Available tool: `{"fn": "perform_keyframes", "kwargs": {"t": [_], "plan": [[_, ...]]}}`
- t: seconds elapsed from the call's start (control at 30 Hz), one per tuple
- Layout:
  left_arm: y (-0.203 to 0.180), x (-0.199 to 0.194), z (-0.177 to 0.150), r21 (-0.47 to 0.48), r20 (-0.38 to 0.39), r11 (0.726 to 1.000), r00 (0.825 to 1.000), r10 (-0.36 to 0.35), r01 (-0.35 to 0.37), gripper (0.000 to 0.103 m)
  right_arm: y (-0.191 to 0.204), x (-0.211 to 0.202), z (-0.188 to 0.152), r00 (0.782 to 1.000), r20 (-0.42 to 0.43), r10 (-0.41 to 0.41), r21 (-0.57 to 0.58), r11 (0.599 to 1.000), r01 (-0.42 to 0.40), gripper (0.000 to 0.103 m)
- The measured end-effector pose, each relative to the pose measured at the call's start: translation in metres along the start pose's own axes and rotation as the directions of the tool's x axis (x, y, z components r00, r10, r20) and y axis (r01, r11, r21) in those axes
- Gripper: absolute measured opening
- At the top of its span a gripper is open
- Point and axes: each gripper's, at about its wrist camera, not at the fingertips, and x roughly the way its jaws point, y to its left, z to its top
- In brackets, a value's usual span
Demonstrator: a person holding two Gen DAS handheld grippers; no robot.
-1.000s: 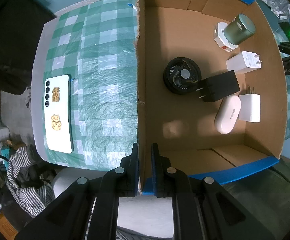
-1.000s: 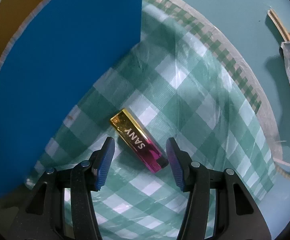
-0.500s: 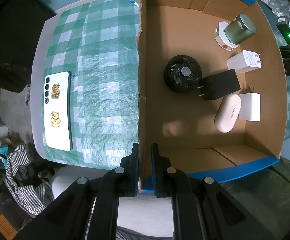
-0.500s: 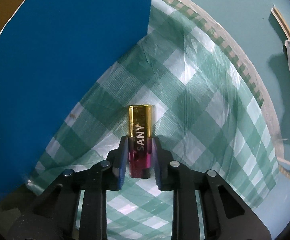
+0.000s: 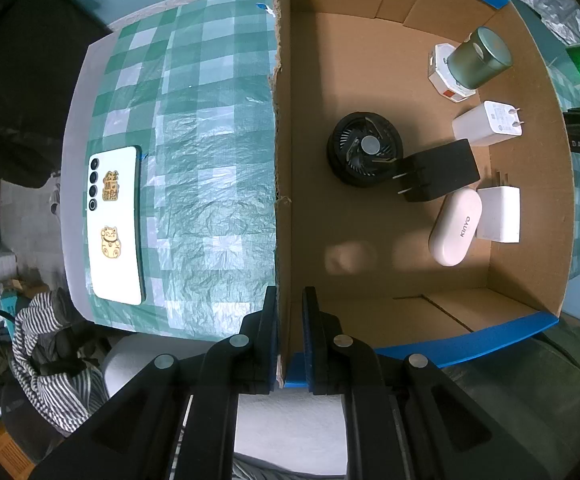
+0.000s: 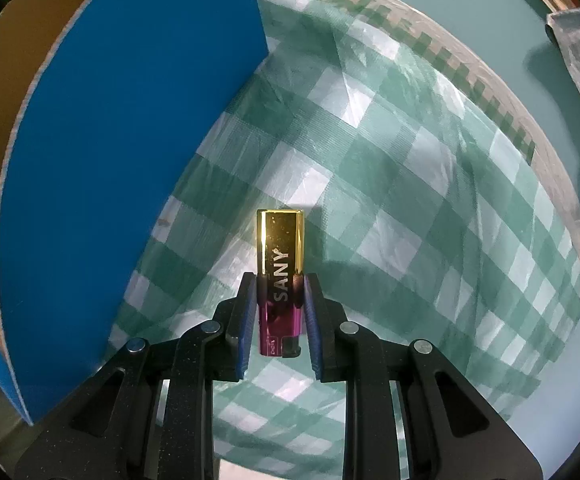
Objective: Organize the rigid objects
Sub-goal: 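Carry the lighter into the box and release it near the tin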
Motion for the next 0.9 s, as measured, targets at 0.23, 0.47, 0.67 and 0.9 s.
{"fn": "perform_keyframes", "kwargs": {"t": [0.23, 0.47, 0.67, 0.9], "plan": [[-0.001, 0.0, 0.001, 0.003, -0.001, 1.0, 1.0, 0.001, -0.001, 0.01, 0.001, -0.016, -0.008, 1.0, 0.015, 0.009, 0.016, 1.0, -0.009, 0.021], [-0.003, -0.002, 0.003, 0.008, -0.002, 1.0, 1.0, 0.001, -0.001, 0.01, 0.002, -0.039, -0.002, 0.998, 0.056, 0.025, 0.015, 1.0, -0.026, 0.021], [-0.004, -0.003, 0.002, 0.01, 0.001, 1.0, 1.0, 0.001, -0.002, 0.01, 0.013, -0.066, -0.001, 0.995, 0.091, 0.035, -0.007, 0.999, -0.035, 0.021], [-0.004, -0.003, 0.002, 0.008, 0.005, 1.0, 1.0, 0.0, 0.0, 0.01, 0.035, -0.097, 0.005, 0.99, 0.126, 0.062, -0.056, 0.997, -0.055, 0.021]]}}
